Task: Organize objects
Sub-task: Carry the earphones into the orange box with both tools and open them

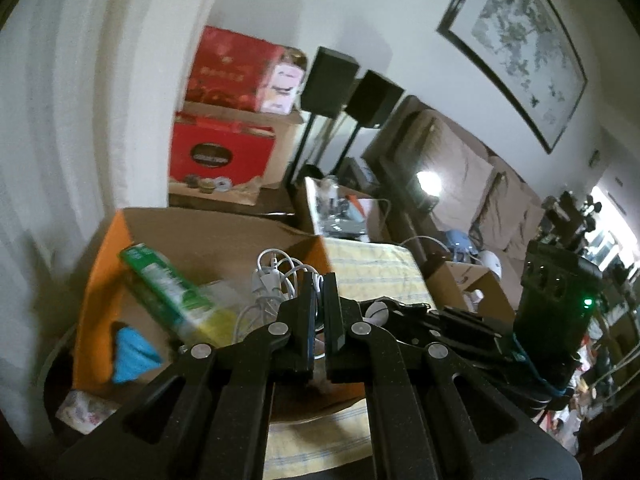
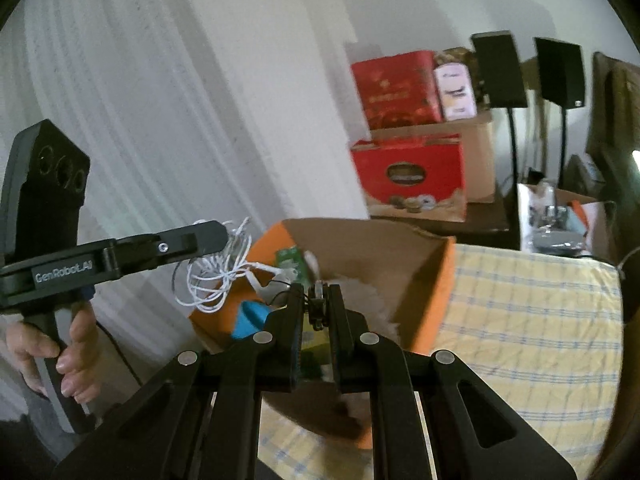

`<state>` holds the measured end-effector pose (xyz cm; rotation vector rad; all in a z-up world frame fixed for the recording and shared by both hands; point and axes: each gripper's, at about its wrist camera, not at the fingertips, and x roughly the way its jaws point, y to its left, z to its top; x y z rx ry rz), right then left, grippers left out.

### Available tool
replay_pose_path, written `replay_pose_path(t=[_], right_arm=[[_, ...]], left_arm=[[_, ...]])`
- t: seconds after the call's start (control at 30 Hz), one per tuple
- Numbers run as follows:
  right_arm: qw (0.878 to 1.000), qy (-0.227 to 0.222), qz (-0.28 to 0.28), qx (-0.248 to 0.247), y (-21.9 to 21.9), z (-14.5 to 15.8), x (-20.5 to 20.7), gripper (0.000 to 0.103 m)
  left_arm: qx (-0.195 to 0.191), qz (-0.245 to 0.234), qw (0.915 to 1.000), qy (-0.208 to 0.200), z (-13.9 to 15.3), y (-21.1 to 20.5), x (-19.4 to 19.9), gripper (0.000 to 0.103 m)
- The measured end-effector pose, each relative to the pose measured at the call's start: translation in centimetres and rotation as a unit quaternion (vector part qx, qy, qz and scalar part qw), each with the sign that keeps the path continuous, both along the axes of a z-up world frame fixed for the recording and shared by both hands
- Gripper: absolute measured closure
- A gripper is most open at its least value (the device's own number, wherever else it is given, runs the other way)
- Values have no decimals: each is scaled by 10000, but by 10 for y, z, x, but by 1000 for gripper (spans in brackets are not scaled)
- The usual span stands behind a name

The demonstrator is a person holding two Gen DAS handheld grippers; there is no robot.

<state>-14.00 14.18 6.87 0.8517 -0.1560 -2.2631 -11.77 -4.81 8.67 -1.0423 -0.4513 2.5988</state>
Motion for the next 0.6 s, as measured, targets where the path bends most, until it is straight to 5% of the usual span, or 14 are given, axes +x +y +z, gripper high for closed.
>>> replay_pose_path(t=[0.6], right_arm=[[9940,-671,862,38,-113,-48,-15,93]], left_arm=[[-387,718,9952,-547,-53,-75,-5,100]])
